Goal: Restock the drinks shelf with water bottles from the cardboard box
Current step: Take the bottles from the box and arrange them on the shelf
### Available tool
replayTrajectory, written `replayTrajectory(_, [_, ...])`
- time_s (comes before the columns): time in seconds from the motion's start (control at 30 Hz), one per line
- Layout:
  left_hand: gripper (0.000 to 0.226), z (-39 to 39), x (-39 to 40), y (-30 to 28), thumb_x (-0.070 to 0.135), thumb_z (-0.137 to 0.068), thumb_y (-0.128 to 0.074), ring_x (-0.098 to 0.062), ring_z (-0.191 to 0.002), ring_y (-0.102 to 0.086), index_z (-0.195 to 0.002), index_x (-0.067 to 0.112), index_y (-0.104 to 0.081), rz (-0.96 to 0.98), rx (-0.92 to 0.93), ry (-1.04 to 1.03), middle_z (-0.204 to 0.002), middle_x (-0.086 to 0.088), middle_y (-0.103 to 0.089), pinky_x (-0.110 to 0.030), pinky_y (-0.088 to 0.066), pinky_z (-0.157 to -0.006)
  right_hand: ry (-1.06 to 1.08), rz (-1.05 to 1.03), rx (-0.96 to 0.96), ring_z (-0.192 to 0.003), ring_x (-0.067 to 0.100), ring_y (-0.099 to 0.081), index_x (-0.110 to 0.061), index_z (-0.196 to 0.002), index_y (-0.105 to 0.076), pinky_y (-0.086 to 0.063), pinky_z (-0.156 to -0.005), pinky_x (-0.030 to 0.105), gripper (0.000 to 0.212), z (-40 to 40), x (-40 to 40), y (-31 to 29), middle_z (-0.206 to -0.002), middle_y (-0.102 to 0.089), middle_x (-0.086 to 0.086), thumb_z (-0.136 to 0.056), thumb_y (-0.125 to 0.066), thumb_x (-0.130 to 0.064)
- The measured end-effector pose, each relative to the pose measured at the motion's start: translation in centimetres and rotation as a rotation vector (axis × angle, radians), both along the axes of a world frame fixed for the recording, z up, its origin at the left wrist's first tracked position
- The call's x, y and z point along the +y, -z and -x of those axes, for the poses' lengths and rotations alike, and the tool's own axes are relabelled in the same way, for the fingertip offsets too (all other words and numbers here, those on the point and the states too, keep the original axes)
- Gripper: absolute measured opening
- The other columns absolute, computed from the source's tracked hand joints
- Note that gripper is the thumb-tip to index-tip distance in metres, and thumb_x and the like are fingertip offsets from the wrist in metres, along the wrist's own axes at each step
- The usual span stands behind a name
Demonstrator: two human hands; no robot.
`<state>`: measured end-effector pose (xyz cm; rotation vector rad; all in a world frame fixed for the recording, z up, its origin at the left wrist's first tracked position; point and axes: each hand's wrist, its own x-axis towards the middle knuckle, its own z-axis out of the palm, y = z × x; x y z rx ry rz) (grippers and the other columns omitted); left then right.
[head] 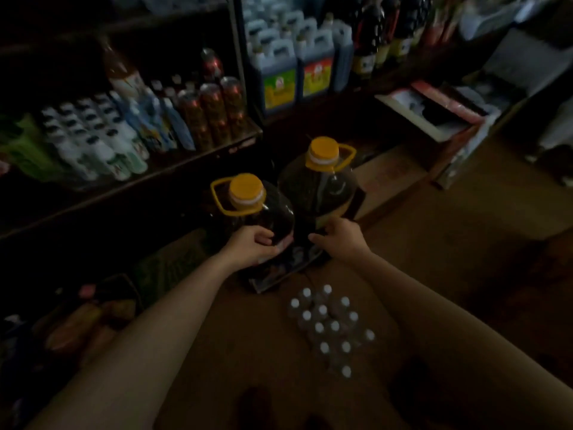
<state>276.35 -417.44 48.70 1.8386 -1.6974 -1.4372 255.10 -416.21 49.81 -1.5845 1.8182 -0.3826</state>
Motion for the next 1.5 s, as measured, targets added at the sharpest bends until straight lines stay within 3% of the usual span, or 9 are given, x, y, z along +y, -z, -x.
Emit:
replayTrajectory(0.17, [0.053, 2.9, 1.5, 13.4, 0.017, -0.075, -0.079, -0.016, -0.108, -0.059, -0.123, 0.012, -0.057, -0.087, -0.061, 0.074, -0.12, -0.004, -0.062, -0.032, -0.05, -0.094, 0.053, -0.06, 0.018, -0.08, 0.006, -0.052, -0.014, -0.106, -0.059, -0.033, -0.052, 0.01, 0.03, 3.0, 1.3, 11.2, -0.101, -0.06, -0.004, -0.087, -0.066, -0.037])
replayTrajectory(0.33, [0.064, 3.3, 1.6, 28.8, 0.013, -0.077, -0.077, -0.02, -0.122, -0.051, -0.134, 0.015, -0.049, -0.16, -0.101, 0.071, -0.135, -0.004, -0.052, -0.029, -0.045, -0.095, 0.048, -0.068, -0.018, -0.1, 0.018, -0.059, -0.009, -0.114, -0.059, -0.045, -0.077, 0.025, 0.033, 3.7, 1.9, 24.6, -0.107, -0.062, 0.002, -0.089, -0.066, -0.03])
replayTrajectory(0.53, [0.081, 4.0, 1.2, 44.0, 0.004, -0.077, -0.075, -0.025, -0.136, -0.036, -0.146, 0.014, -0.032, -0.158, -0.133, 0.165, -0.15, -0.01, -0.035, -0.037, -0.041, -0.105, 0.049, -0.042, -0.031, -0.107, 0.019, -0.058, -0.01, -0.124, -0.055, -0.039, -0.077, 0.022, 0.042, 3.8, 0.8, 38.1, -0.116, -0.061, 0.004, -0.089, -0.065, -0.029])
replayTrajectory(0.8, [0.055, 5.8, 0.1, 56.5, 0.013, -0.089, -0.063, -0.012, -0.13, -0.04, -0.139, 0.013, -0.04, -0.097, 0.031, 0.214, -0.134, 0.004, -0.045, -0.02, -0.033, -0.095, 0.025, 0.119, -0.05, -0.07, -0.005, -0.051, -0.012, -0.113, -0.061, -0.038, -0.054, 0.003, 0.026, 3.6, -2.8, 48.5, -0.092, -0.056, -0.01, -0.091, -0.064, -0.025])
replayTrajectory(0.93, [0.053, 5.7, 0.1, 58.6, 0.019, -0.087, -0.064, -0.012, -0.127, -0.045, -0.137, 0.016, -0.045, -0.089, 0.125, 0.116, -0.134, 0.005, -0.049, -0.027, -0.04, -0.101, 0.065, 0.157, -0.069, -0.057, -0.017, -0.046, -0.013, -0.11, -0.061, -0.037, -0.051, -0.001, 0.023, 3.8, -3.2, 51.0, -0.079, -0.052, -0.016, -0.091, -0.064, -0.026])
replayTrajectory(1.03, [0.047, 5.1, 0.4, 57.8, 0.015, -0.088, -0.063, -0.003, -0.11, -0.05, -0.133, 0.017, -0.047, -0.076, 0.21, 0.04, -0.121, 0.008, -0.052, -0.011, -0.042, -0.084, 0.072, 0.167, -0.078, -0.063, -0.013, -0.048, -0.014, -0.115, -0.06, -0.037, -0.051, 0.002, 0.028, 3.8, -3.1, 51.2, -0.087, -0.054, -0.014, -0.091, -0.064, -0.027])
replayTrajectory(1.13, [0.047, 4.6, 0.0, 55.6, 0.017, -0.09, -0.062, -0.005, -0.112, -0.047, -0.134, 0.018, -0.045, -0.026, 0.266, -0.02, -0.125, 0.006, -0.051, -0.018, -0.042, -0.087, 0.076, 0.169, -0.078, -0.072, -0.006, -0.049, -0.013, -0.116, -0.059, -0.035, -0.054, 0.003, 0.031, 3.8, -2.8, 49.6, -0.097, -0.059, -0.008, -0.09, -0.066, -0.028])
replayTrajectory(1.27, [0.051, 3.9, -1.2, 49.2, 0.025, -0.09, -0.062, -0.012, -0.121, -0.047, -0.136, 0.018, -0.042, 0.018, 0.289, -0.02, -0.132, 0.003, -0.05, -0.034, -0.043, -0.1, 0.088, 0.129, -0.086, -0.092, 0.008, -0.056, -0.014, -0.117, -0.059, -0.04, -0.068, 0.014, 0.041, 3.5, -2.4, 45.7, -0.113, -0.064, 0.0, -0.082, -0.073, -0.031])
replayTrajectory(1.5, [0.025, 3.5, -2.4, 34.1, 0.022, -0.091, -0.06, -0.003, -0.103, -0.055, -0.113, 0.027, -0.049, 0.126, 0.346, 0.011, -0.11, 0.014, -0.057, -0.017, -0.046, -0.081, -0.028, -0.005, -0.082, -0.116, 0.02, -0.056, -0.013, -0.136, -0.046, -0.05, -0.086, 0.027, 0.078, 2.2, -1.2, 33.1, -0.13, -0.056, 0.005, -0.071, -0.082, -0.035])
